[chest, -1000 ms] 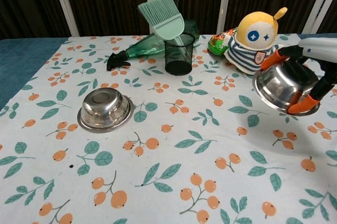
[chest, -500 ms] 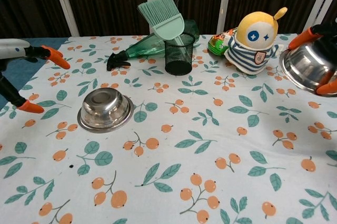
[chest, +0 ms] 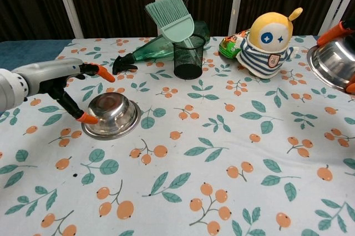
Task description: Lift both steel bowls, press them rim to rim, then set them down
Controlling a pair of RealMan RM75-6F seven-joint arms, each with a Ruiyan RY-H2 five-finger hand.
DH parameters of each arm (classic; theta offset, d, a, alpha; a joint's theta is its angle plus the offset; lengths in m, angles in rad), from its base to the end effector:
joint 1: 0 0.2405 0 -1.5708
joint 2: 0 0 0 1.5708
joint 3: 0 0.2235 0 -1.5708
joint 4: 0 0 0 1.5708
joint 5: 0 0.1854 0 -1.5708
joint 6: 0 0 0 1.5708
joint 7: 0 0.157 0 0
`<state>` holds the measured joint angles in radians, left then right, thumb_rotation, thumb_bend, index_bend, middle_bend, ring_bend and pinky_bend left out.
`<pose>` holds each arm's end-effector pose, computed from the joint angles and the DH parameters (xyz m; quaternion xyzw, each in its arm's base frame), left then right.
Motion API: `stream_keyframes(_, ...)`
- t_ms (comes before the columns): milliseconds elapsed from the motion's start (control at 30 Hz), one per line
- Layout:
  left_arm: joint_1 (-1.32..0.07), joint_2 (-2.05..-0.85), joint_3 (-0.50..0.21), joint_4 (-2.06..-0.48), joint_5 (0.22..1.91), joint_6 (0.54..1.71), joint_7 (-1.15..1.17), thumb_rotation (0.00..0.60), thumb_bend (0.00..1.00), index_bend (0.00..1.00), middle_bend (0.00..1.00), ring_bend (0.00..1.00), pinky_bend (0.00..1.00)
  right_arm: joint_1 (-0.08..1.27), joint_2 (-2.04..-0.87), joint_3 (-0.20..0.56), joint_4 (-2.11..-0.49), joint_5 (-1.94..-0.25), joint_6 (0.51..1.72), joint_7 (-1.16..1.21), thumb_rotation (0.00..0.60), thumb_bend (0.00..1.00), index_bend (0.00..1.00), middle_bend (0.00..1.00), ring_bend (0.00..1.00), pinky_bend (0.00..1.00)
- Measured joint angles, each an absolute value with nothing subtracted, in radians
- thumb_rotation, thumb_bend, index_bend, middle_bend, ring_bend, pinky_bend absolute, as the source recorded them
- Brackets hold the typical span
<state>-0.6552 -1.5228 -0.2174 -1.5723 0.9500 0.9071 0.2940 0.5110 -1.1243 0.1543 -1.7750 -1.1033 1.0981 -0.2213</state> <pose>-0.1464 0.3131 0.0011 -0.6803 -0.5078 -0.3537 0.3926 -0.1944 -0.2969 0.1229 0.6575 -0.4274 0.3578 0.5070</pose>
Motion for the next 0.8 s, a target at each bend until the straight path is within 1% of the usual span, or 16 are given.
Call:
stream_keyframes(133,-0.675,-1.552,-0.207,-1.545,0.954,0.9,0.288,0.6,0.0,0.18,0.0,0.0,0.0,0.508,-1.12,0.156,-1.772,-1.107,1.098,-0.215,0.6,0.07,0.31,0.26,0.35,0.18)
stream_keyframes(333,-0.684,-1.57,-0.195,-1.532,0.933,0.92,0.323,0.6,0.0,0.18,0.0,0.0,0.06,0.505,-1.123,0.158,-1.761,-1.11,1.096,-0.207,0.6,0.07,0.31,0.26,0.35,0.18)
stream_keyframes(533,-0.697,-1.583,-0.181,-1.513,0.898,0.916,0.348,0.6,0.0,0.18,0.0,0.0,0.06,0.504,-1.13,0.157,-1.744,-1.109,1.091,-0.202,0.6,0.07,0.31,0.26,0.35,0.18)
stream_keyframes(733,-0.709,-1.605,-0.172,-1.483,0.901,0.904,0.34,0.6,0.01,0.18,0.0,0.0,0.06,0.503,-1.138,0.157,-1.727,-1.105,1.084,-0.198,0.6,0.07,0.31,0.26,0.35,0.18)
stream_keyframes(800,-0.712,-1.61,-0.168,-1.473,0.904,0.902,0.339,0.6,0.02,0.18,0.0,0.0,0.1,0.502,-1.139,0.158,-1.72,-1.103,1.083,-0.197,0.6,0.07,0.31,0.26,0.35,0.18)
